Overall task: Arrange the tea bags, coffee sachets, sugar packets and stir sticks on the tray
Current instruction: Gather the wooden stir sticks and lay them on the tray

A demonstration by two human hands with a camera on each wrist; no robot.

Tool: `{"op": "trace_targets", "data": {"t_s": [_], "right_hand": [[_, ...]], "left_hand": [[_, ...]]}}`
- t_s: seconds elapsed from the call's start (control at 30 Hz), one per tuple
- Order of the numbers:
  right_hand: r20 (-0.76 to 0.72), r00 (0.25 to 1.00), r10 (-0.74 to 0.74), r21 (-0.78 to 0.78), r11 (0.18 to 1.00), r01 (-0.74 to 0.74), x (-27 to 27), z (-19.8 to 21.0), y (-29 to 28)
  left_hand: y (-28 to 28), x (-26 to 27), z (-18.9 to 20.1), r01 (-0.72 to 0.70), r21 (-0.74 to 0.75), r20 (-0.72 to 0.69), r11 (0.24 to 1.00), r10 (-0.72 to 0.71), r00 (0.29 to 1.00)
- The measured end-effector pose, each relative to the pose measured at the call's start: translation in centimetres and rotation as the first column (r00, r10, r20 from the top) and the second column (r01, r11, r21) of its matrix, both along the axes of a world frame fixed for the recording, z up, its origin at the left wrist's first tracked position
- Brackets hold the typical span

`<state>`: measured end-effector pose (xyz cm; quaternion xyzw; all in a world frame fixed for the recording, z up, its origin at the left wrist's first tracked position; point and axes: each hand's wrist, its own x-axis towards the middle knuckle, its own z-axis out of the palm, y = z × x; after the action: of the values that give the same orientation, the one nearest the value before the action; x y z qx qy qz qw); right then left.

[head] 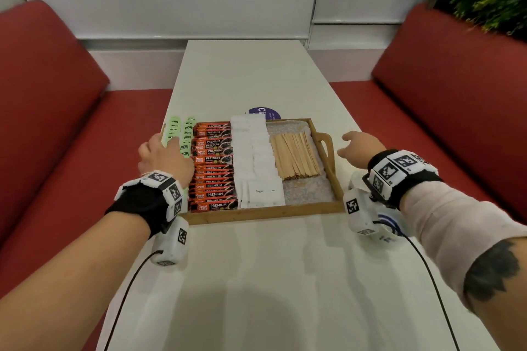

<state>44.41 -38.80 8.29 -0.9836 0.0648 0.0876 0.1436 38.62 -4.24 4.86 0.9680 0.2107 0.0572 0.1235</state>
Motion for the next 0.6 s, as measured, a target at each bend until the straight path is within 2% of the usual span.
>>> {"op": "trace_targets", "data": {"t_s": [0.07, 0.13, 0.3, 0.47, 0.6], "right_hand": [[0.012, 1.0, -0.007, 0.015, 1.0, 0.006, -1.5, 0.5, -1.3], [0.018, 1.0, -0.013, 0.033, 0.999, 0.012, -3.2, 0.8, -2.5], [-0.029, 0.997, -0.077, 0.099, 0.992, 0.079, -8.0, 0.3, -5.8], [-0.106, 0.985, -0.135, 0.102, 0.984, 0.146, -12.0, -0.9, -8.2], [-0.165, 0.978, -0.124, 0.129, 0.981, 0.146, -13.3, -3.1, -9.3]], "left_hand": [[-2.9, -0.5, 1.2, 0.059, 0.017, 0.005, 0.998, -0.059, 0.998], [-5.9, -0.6, 2.1, 0.14, -0.048, 0.001, 0.989, -0.14, 0.99], [-13.5, -0.6, 3.0, 0.384, -0.152, 0.005, 0.911, -0.388, 0.922], [-21.2, -1.7, 2.7, 0.478, -0.208, -0.007, 0.853, -0.491, 0.871], [-25.7, -1.2, 1.9, 0.547, -0.192, -0.097, 0.815, -0.571, 0.815]]}}
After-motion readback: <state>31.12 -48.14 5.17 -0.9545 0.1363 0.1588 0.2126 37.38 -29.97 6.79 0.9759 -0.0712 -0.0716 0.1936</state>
